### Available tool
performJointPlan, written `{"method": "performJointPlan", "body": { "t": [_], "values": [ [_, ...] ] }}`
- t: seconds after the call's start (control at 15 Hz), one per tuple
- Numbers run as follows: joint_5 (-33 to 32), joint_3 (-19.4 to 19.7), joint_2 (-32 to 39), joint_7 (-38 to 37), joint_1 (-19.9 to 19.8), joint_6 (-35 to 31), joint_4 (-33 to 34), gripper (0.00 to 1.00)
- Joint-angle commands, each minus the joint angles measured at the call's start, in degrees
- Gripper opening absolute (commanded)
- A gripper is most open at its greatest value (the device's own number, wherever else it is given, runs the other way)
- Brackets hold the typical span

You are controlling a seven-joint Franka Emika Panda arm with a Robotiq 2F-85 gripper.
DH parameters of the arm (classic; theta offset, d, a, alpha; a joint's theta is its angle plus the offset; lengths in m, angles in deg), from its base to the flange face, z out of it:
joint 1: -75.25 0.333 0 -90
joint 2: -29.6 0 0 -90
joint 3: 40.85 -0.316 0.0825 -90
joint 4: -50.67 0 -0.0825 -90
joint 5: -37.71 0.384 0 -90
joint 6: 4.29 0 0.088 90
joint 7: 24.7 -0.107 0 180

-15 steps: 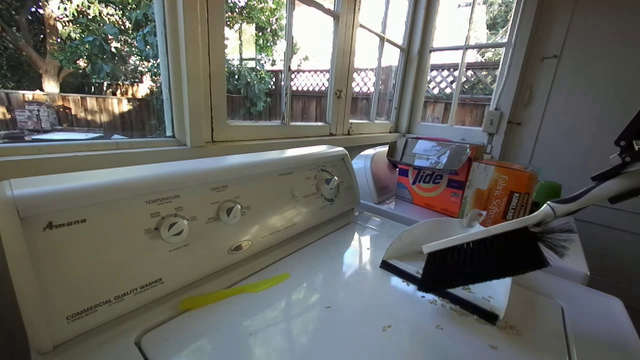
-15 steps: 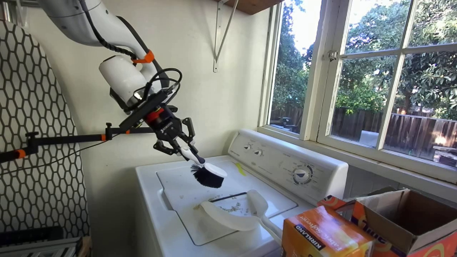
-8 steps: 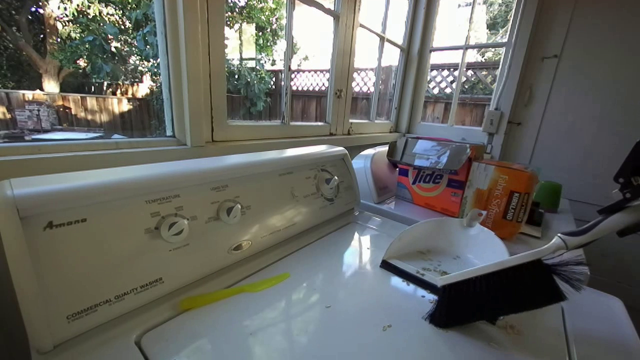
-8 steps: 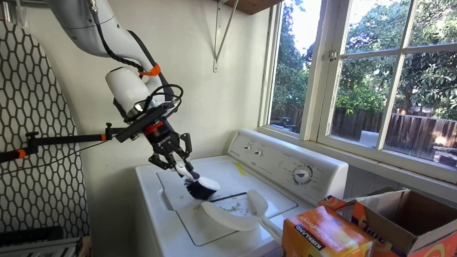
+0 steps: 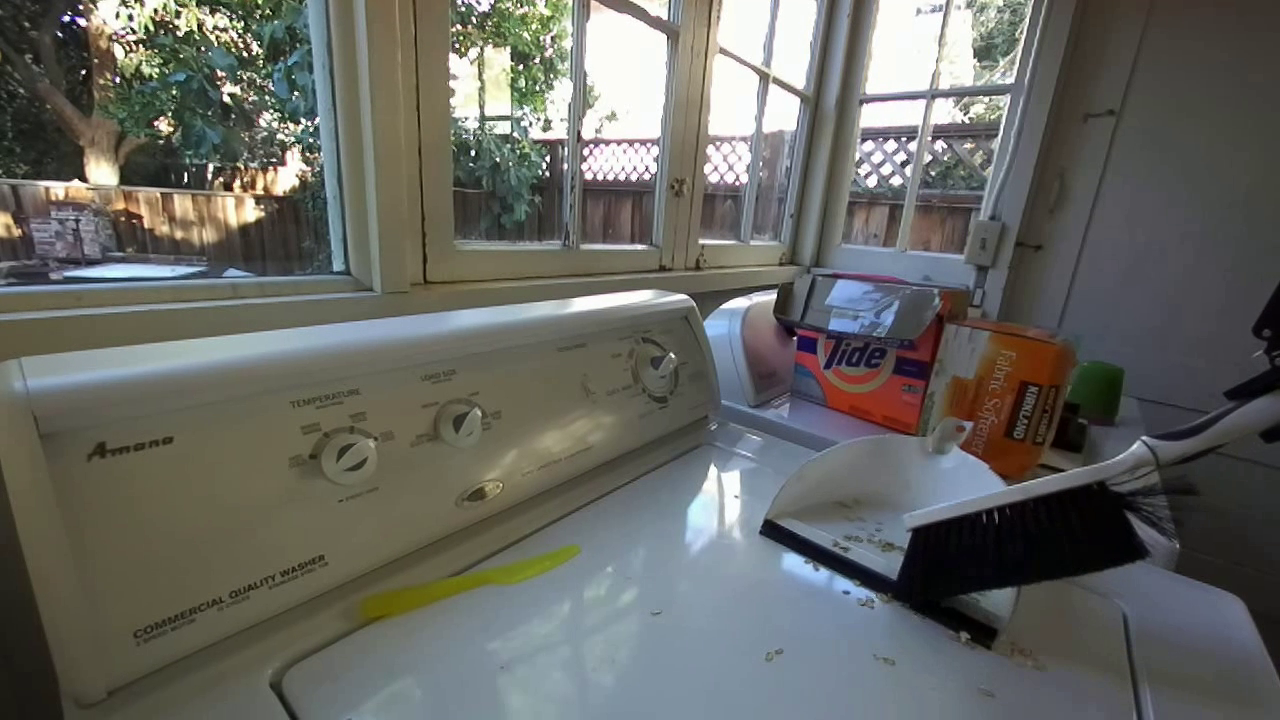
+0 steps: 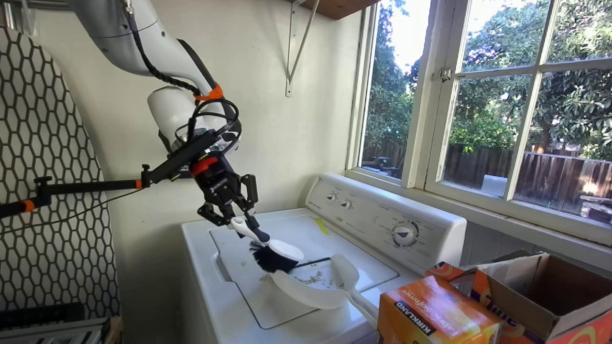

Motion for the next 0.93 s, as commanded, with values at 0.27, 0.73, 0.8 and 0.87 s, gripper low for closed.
{"method": "performJointPlan", "body": {
  "t": [0.27,0.73,0.8,0.87],
  "values": [
    [-5.9,-0.5,-4.0,-1.5,-4.2,-1.0,-2.5,0.07],
    [-11.7,-4.3,-4.6,-2.6,-2.8,-0.6,-0.2,0.07],
    [-13.2,-4.9,-4.2,-3.2,-2.6,-0.4,0.0,0.07],
    [-15.0,-5.5,-3.3,-4.3,-2.3,-0.8,-0.1,0.07]
  ]
}}
